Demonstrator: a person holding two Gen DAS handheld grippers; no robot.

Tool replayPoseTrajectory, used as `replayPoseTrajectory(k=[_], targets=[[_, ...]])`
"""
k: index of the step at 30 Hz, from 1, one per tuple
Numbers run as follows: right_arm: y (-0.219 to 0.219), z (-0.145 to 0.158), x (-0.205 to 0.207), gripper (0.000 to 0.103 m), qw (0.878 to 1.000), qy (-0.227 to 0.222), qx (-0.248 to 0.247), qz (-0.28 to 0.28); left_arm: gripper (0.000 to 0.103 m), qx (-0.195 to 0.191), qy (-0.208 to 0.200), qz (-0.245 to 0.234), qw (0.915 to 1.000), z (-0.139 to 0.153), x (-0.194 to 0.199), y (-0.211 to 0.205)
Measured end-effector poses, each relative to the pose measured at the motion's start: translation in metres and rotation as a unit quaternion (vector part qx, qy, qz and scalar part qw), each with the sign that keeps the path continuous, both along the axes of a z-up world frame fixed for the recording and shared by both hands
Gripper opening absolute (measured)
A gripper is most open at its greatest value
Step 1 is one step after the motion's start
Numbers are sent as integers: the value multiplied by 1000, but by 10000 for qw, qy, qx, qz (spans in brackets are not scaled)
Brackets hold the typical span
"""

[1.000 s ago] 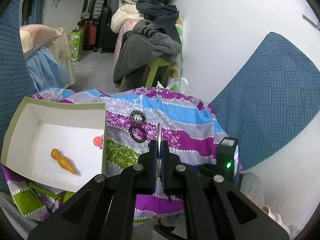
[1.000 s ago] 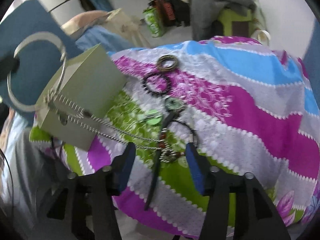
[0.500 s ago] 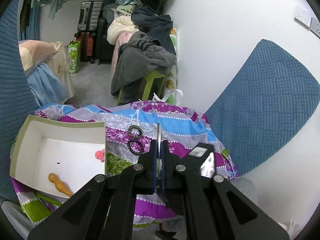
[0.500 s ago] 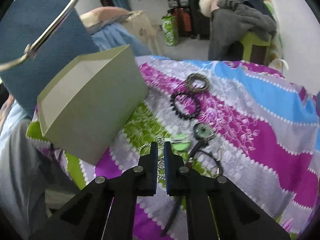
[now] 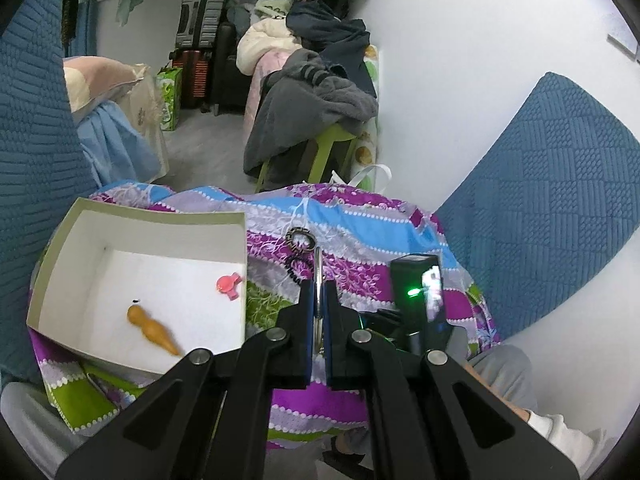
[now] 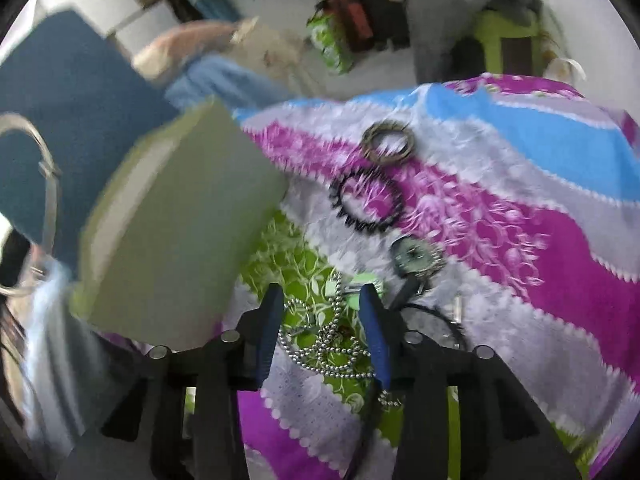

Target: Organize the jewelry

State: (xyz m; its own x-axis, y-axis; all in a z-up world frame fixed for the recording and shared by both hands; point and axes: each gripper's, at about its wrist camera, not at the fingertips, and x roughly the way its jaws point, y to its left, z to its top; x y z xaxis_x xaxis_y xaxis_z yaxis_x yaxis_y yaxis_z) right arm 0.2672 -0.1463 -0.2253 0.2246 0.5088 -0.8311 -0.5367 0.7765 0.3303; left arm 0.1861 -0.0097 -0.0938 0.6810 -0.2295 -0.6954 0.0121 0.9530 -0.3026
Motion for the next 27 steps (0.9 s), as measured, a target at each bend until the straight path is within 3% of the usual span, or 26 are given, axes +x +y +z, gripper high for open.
replayPoseTrajectory(k=[2,7,8,10,16,21,27], targets=[[9,-6,-5,29,9994,-145,-301,108,3,6,29,33,10000,-2,-2,3],[33,-8,-29,24,9878,-930,-1187,377,3,27,50,116,9999,-4,-5,9],[32,-8,-29,15,9872,-941,-1241,347,3,11,52,130,9999,-4,-6,11],[31,-5,-30,5,9903,-793,-1111,260,3,10,48,152,9999,-4,-7,13],[7,35,-27,4,9964,-759,-316,-208,3,-77,49,249,9996,-2,-11,22],[-19,91,-29,4,9919,-1054,185,-683,4,-77,-5,222,9997,7,-10,23],[-36,143,-25,4,9843,-1392,407,-1001,4,-74,-54,156,9998,23,-4,23]])
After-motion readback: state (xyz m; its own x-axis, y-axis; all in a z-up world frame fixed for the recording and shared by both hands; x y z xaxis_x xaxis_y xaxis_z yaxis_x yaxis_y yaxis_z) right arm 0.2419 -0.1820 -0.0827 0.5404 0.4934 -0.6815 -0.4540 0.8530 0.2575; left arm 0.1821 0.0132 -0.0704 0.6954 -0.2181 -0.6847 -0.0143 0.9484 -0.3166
